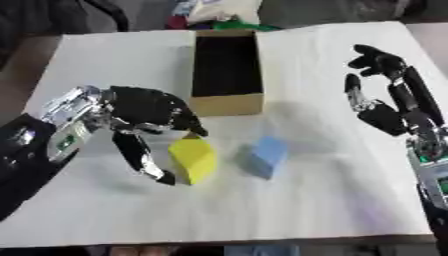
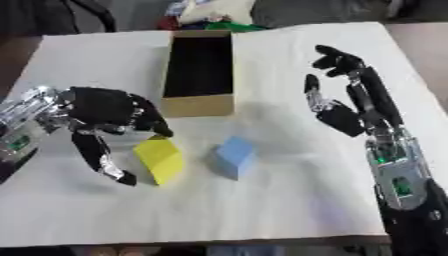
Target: Pick up objects on the table and place them in the box.
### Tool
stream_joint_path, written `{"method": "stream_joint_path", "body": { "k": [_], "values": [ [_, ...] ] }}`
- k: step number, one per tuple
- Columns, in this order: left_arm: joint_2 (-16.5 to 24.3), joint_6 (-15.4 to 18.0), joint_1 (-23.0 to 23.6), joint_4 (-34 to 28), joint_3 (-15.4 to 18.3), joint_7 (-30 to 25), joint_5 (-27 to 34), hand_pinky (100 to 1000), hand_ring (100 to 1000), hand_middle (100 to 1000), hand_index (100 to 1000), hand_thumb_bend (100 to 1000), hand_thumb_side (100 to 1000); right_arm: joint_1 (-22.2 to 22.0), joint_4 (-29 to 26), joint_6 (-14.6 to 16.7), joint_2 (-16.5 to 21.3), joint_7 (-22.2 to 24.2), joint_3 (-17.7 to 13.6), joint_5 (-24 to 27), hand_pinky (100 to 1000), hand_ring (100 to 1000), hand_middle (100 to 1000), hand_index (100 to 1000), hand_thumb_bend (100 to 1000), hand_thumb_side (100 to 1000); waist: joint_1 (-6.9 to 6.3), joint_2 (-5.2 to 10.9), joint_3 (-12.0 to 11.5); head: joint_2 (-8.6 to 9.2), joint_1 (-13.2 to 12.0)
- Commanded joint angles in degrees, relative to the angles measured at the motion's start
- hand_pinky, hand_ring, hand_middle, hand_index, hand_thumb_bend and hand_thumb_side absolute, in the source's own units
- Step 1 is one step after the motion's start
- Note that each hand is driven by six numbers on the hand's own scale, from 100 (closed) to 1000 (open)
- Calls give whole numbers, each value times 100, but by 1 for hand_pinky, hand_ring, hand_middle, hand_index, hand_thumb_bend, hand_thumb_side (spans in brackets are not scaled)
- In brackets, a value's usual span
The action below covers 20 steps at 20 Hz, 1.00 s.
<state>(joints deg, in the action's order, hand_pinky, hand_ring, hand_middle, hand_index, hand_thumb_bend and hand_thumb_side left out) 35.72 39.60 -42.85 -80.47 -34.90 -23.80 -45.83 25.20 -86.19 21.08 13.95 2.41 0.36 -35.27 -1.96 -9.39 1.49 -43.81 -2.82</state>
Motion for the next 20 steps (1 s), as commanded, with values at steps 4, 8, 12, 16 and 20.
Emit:
{"method": "stream_joint_path", "body": {
  "k": [4, 8, 12, 16, 20],
  "values": [
    [-20, 1236, -83, 111, 70, -1024, -218, 859, 823, 788, 959, 527, 894, 85, -51, -3, 104, -9, -14, 70, 697, 753, 678, 923, 100, 717, 26, 58, 9, -30, -1],
    [-78, 1236, -90, 194, 83, -876, -364, 855, 818, 782, 955, 524, 878, 83, -43, -4, 98, -10, -16, 86, 696, 753, 678, 923, 100, 722, 38, 49, 14, -30, -4],
    [-122, 1236, -115, 231, 98, -706, -488, 850, 813, 775, 950, 518, 862, 84, -39, -4, 94, -8, -15, 102, 697, 753, 677, 923, 100, 725, 48, 47, 16, -30, -5],
    [-162, 1236, -139, 277, 106, -571, -581, 839, 802, 762, 942, 500, 845, 90, -33, -8, 92, -8, -17, 116, 697, 753, 677, 923, 100, 732, 57, 43, 19, -30, -11],
    [-203, 1236, -150, 327, 122, -443, -645, 822, 786, 739, 929, 477, 817, 92, -30, -11, 90, -11, -16, 134, 697, 753, 677, 923, 100, 748, 62, 37, 25, -30, -11]
  ]
}}
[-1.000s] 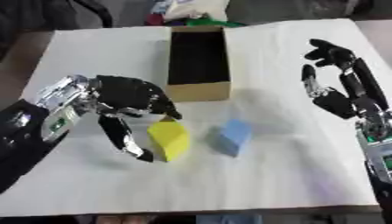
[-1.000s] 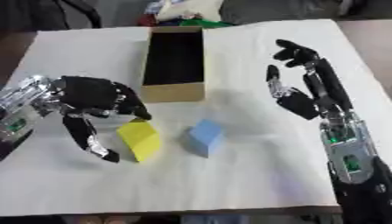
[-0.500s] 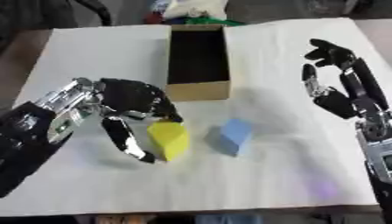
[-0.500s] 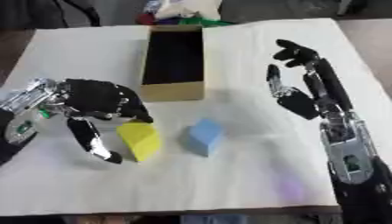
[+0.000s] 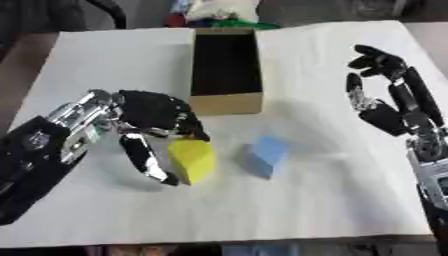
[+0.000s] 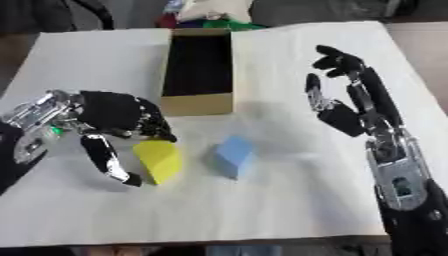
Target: Pick up objects on the table and place them in the box.
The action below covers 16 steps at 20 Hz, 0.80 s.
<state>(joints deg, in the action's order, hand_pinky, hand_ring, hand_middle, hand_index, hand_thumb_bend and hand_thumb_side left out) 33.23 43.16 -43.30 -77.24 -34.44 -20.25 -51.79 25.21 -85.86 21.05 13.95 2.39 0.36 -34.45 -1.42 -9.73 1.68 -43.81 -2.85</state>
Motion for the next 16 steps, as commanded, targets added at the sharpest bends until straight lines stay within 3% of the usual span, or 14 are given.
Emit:
{"method": "stream_joint_path", "body": {
  "k": [1, 10, 16],
  "values": [
    [37, 881, -108, 12, 81, -768, -60, 812, 776, 723, 919, 462, 797, 91, -63, -9, 90, -11, -18, 55, 697, 753, 677, 923, 100, 749, 9, 69, 7, -30, -7],
    [-16, 881, -120, 109, 163, -413, -64, 688, 617, 531, 794, 284, 560, 84, -64, -18, 89, -21, -26, 67, 697, 752, 676, 923, 100, 763, 4, 61, 13, -30, 9],
    [-4, 881, -126, 153, 253, -174, -112, 624, 526, 430, 715, 189, 314, 76, -65, -26, 92, -28, -32, 81, 697, 752, 676, 924, 100, 780, -2, 55, 13, -30, 28]
  ]
}}
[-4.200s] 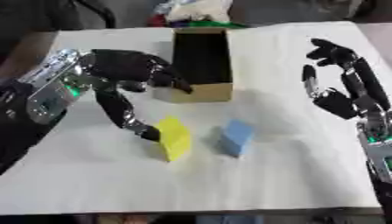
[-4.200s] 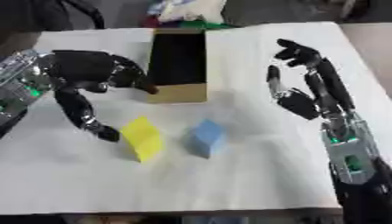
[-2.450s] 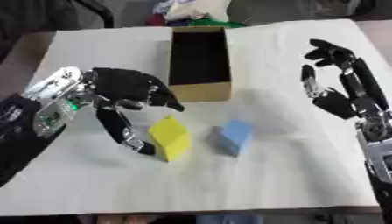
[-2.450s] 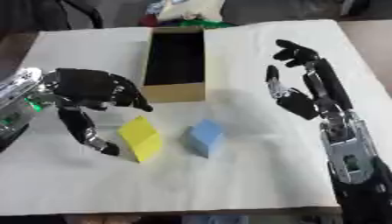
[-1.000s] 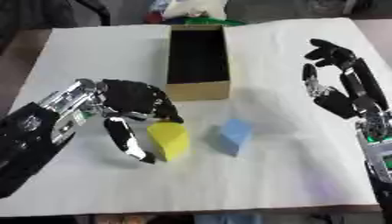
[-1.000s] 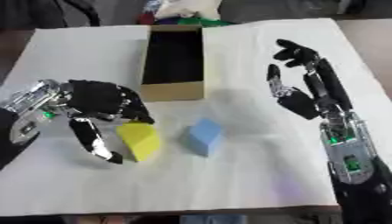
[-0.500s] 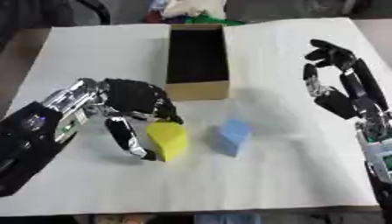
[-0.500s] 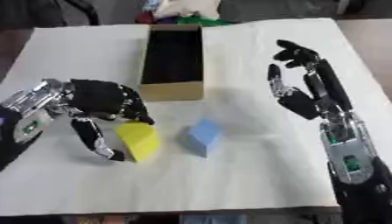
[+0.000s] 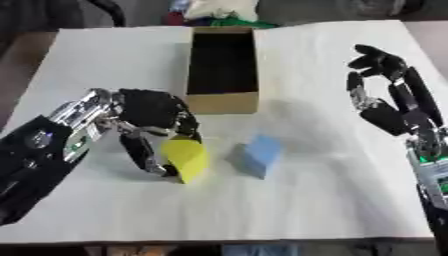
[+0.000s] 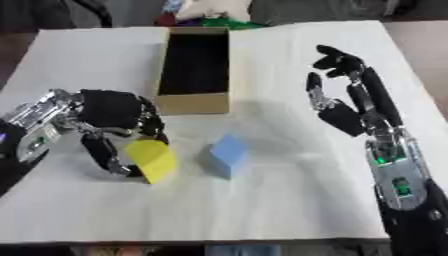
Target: Pick up objects on the table and place them in the box.
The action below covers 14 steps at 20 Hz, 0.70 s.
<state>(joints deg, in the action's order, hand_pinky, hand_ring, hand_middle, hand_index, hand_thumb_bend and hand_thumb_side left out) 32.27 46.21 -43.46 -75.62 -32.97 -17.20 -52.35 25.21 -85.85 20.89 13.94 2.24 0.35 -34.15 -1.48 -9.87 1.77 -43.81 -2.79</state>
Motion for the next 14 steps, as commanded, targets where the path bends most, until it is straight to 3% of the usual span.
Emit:
{"method": "stream_joint_path", "body": {
  "k": [1, 10, 14],
  "values": [
    [104, 576, -120, -25, 123, -445, -52, 621, 521, 423, 709, 186, 284, 75, -65, -11, 92, -14, -32, 54, 697, 752, 676, 924, 100, 781, 3, 70, 4, -30, 23],
    [465, 576, -527, -488, 382, -337, 439, 630, 523, 425, 712, 268, 197, 49, -45, -18, 111, -17, -26, 66, 696, 752, 675, 924, 100, 795, -22, 103, -14, -30, 61],
    [372, 576, -822, -206, 647, -455, 691, 632, 525, 427, 716, 274, 171, 43, -34, -5, 114, 5, -1, 71, 697, 752, 675, 925, 100, 796, -42, 124, -3, -30, 64]
  ]
}}
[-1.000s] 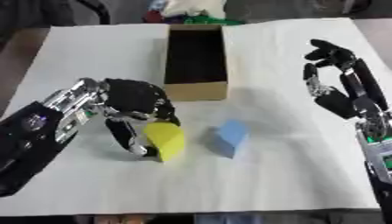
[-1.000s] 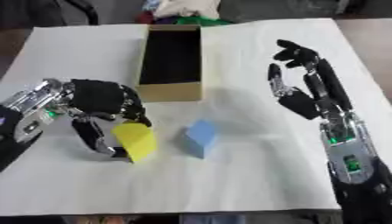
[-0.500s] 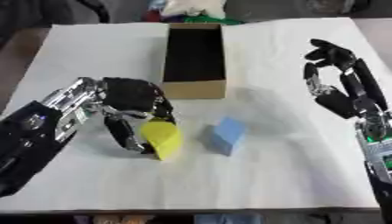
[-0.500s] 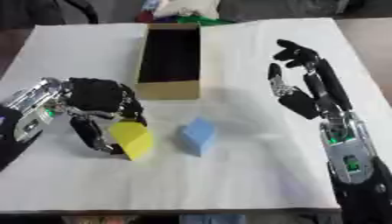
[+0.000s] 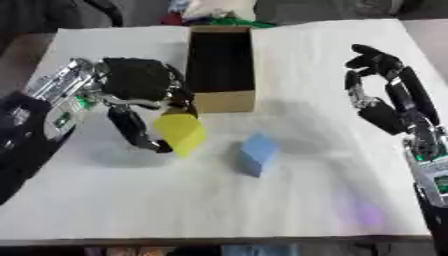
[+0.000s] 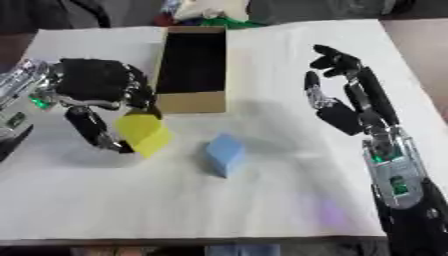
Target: Pick up objects on the table and place them in the box.
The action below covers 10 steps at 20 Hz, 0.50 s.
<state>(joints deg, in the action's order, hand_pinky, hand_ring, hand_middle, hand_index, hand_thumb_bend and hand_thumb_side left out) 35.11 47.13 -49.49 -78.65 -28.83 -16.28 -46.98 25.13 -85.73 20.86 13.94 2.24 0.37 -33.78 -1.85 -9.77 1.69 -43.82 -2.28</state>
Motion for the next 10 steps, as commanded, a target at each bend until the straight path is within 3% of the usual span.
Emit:
{"method": "stream_joint_path", "body": {
  "k": [1, 10],
  "values": [
    [28, 484, -299, 219, 299, -581, 179, 633, 525, 428, 716, 277, 168, 51, -42, 2, 112, 10, 4, 35, 697, 752, 675, 925, 100, 796, -8, 118, 11, -30, 9],
    [-906, 304, -1089, 1750, 1115, -533, -429, 643, 534, 439, 725, 297, 113, 81, -27, 56, 67, 84, 91, 70, 697, 753, 674, 925, 100, 798, -35, 131, 205, 4, -69]
  ]
}}
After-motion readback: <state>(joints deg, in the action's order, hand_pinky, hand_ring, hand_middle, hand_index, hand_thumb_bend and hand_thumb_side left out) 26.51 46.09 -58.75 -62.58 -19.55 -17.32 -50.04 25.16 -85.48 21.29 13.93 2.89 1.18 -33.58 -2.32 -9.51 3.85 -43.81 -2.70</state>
